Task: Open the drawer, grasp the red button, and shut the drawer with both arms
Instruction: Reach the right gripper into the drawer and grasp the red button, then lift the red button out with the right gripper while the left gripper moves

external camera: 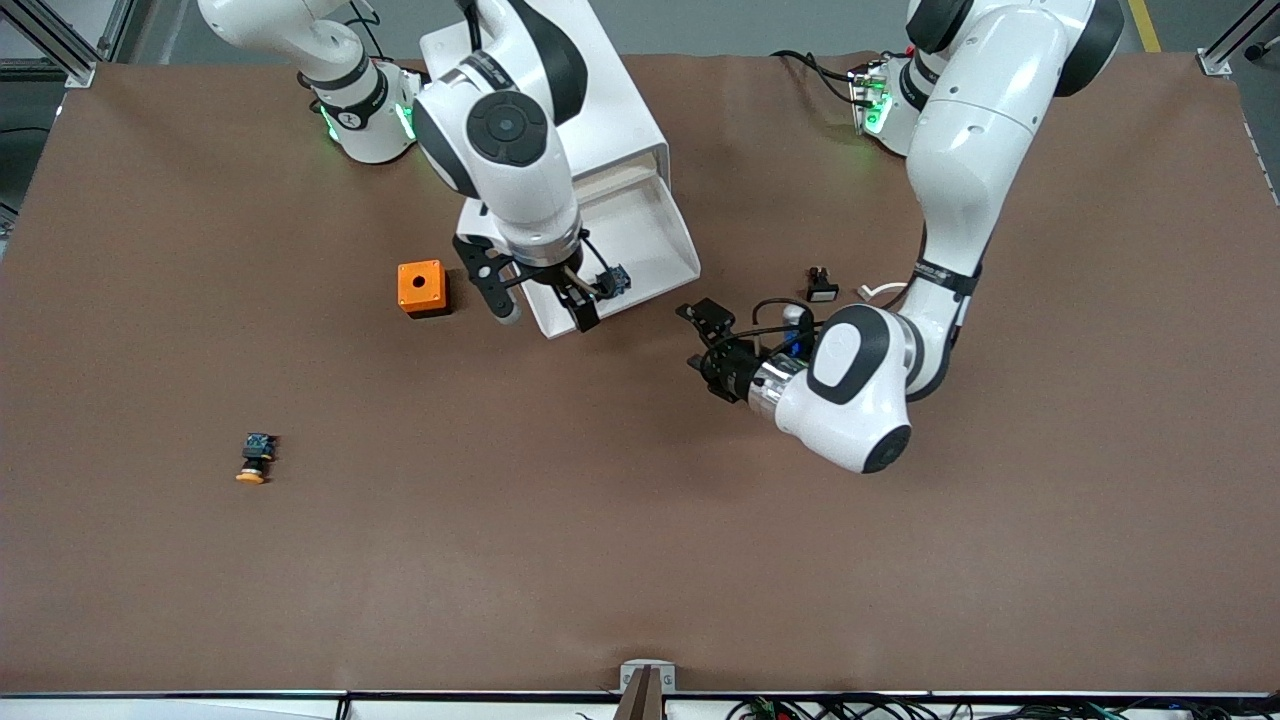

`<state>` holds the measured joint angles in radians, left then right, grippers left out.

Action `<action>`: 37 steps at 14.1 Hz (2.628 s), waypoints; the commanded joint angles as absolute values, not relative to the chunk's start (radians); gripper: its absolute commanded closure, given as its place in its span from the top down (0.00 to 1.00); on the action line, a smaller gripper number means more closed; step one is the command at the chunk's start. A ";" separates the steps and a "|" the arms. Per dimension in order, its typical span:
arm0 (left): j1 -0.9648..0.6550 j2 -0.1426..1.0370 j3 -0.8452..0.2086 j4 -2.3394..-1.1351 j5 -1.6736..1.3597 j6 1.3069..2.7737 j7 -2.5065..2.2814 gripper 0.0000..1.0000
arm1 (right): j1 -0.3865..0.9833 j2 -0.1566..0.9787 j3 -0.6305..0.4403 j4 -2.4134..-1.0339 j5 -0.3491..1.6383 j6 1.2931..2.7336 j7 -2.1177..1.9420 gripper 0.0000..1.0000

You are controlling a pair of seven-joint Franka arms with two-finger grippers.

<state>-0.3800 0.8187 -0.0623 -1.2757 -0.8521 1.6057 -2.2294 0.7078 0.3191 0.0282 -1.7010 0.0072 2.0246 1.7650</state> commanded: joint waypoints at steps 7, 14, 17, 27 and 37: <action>-0.319 0.788 -0.054 -1.252 -0.596 1.548 -1.873 1.00 | 0.813 0.386 0.018 -1.733 -0.055 2.082 1.948 1.00; -0.354 0.698 -0.064 -1.252 -0.364 1.554 -1.603 1.00 | 0.834 0.403 0.020 -1.735 -0.055 2.082 1.945 0.61; -0.371 0.672 -0.066 -1.252 -0.303 1.566 -1.557 1.00 | 0.853 0.402 0.020 -1.733 -0.052 2.080 1.948 0.00; -0.537 0.723 -0.069 -1.295 -0.166 1.784 -1.254 1.00 | 0.580 0.313 0.014 -1.612 -0.017 1.859 1.371 0.00; -0.767 0.673 -0.083 -1.433 -0.178 1.985 -1.320 1.00 | 0.172 0.337 0.011 -1.805 -0.002 2.123 0.501 0.00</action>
<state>-0.7474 0.7165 -0.0867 -1.3774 -0.1837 1.9394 -1.2824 0.2172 0.3457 -0.0092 -1.7352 -0.0125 2.0452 0.5992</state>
